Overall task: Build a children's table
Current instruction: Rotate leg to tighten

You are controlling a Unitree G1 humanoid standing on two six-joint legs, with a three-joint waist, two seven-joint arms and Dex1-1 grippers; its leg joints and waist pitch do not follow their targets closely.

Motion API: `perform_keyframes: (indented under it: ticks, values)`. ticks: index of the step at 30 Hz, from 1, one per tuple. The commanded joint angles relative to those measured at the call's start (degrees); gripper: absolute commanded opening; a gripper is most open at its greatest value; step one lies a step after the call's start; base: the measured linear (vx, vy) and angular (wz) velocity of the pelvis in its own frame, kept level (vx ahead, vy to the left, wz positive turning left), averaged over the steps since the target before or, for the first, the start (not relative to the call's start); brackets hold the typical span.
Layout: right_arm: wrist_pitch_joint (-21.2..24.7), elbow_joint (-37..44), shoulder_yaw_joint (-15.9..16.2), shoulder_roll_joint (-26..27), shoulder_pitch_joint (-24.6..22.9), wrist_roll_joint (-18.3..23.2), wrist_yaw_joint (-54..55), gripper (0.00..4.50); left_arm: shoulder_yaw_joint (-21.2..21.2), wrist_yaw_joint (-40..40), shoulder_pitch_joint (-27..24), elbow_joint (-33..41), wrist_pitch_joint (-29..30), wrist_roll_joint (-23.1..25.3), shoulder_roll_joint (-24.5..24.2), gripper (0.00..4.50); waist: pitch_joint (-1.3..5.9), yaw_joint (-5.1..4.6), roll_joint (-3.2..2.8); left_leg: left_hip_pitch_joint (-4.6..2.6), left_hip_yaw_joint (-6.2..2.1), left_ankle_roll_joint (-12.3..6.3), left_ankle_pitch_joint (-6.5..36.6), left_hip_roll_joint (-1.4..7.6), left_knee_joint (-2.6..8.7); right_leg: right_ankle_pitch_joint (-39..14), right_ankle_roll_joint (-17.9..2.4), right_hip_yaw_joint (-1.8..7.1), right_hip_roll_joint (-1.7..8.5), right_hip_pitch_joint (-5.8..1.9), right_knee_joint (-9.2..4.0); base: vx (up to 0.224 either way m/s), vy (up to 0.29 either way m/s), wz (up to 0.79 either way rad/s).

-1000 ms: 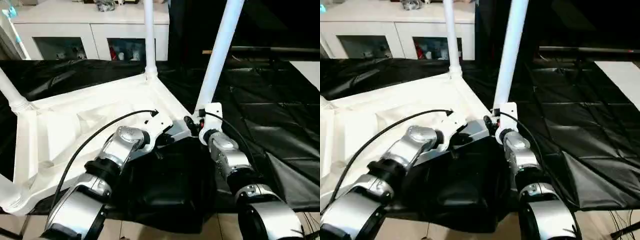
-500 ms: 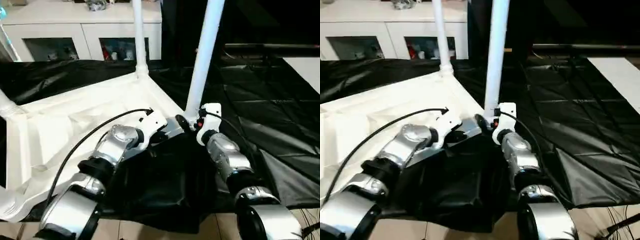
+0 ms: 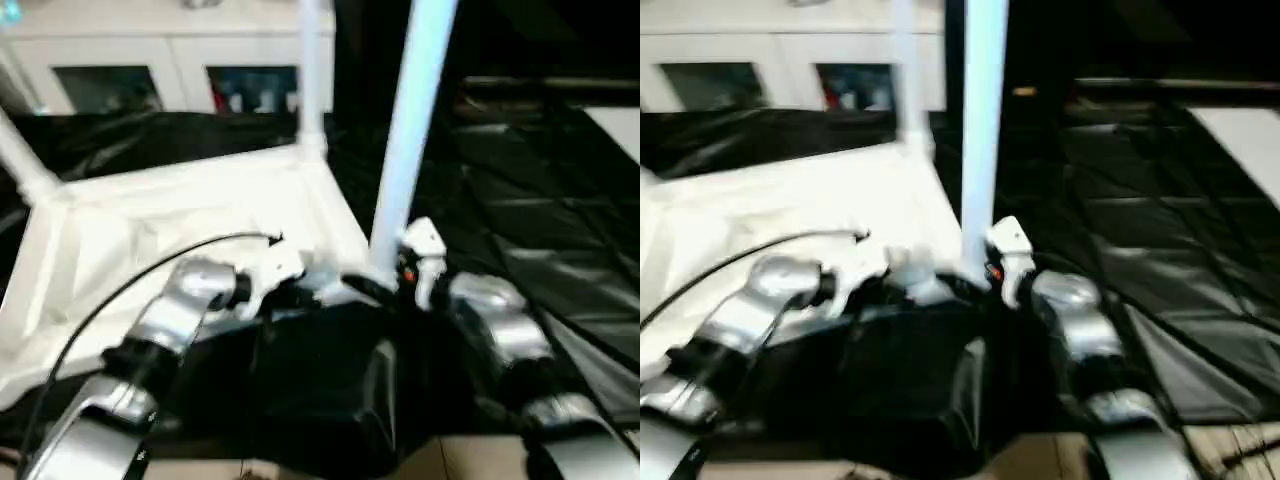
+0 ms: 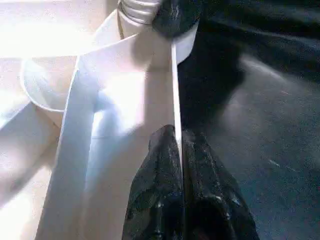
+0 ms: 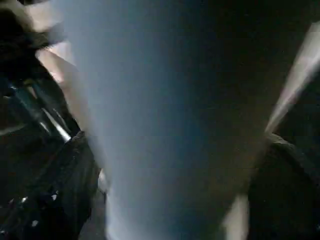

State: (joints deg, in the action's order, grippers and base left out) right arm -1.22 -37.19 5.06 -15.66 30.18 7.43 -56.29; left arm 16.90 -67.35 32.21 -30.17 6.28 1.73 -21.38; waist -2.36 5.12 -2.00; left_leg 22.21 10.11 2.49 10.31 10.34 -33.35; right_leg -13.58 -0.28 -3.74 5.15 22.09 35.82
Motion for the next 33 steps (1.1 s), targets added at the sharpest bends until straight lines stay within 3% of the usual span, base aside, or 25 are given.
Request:
perform_keyframes:
  ticks: [1,4,10,13,19,33]
  values:
    - [2.43,4.96,1.57,-1.78,-1.28,2.81,-6.36,4.46,0.87,-4.35,-1.37,2.20,0.84,-4.13,0.40,0.00,3.15,0.18,0.42,-1.11,-0.55,-7.25,7.09,3.38,3.37,3.80,-16.47,2.41,3.51,-2.55,-3.57,0.000,0.000,0.00]
    - [4.13,8.55,3.87,-5.13,-3.53,3.27,-13.33,4.46,0.89,-5.74,-1.87,2.76,1.17,-4.45,-0.40,0.00,3.12,0.44,0.38,-1.04,-0.63,-6.47,7.66,3.34,3.44,2.76,-15.85,2.45,3.48,-2.57,-3.70,0.000,0.000,0.00]
    - [2.52,7.68,4.47,-6.55,-3.76,1.37,-13.73,4.46,0.76,-6.67,-2.41,3.69,1.54,-4.24,-0.90,0.00,3.21,0.35,0.43,-0.98,-0.68,-5.41,7.58,3.16,3.38,1.60,-15.94,2.48,3.61,-2.55,-3.71,0.000,0.000,0.00]
    - [3.29,8.03,4.59,-6.40,-3.76,1.57,-13.17,4.46,0.75,-6.64,-2.49,4.03,1.86,-4.19,-0.86,0.00,3.39,0.39,0.47,-0.95,-0.68,-5.89,5.78,3.07,3.17,4.02,-16.11,2.45,3.53,-2.64,-3.42,0.000,0.000,0.00]
    - [3.31,7.02,4.72,-5.84,-3.17,1.05,-11.49,3.76,0.89,-6.38,-2.42,4.21,2.14,-4.09,-0.77,0.00,3.46,0.45,0.52,-0.89,-0.66,-6.67,5.02,3.02,2.96,4.72,-16.35,2.37,3.56,-2.67,-3.30,0.000,0.000,0.00]
    - [2.04,5.84,4.91,-6.39,-3.18,0.18,-10.74,2.74,1.04,-6.52,-2.57,4.28,2.21,-3.83,-0.92,0.00,3.65,0.53,0.55,-0.91,-0.66,-7.05,4.13,2.94,2.67,6.15,-16.60,2.29,3.42,-2.76,-3.01,0.000,0.000,0.00]
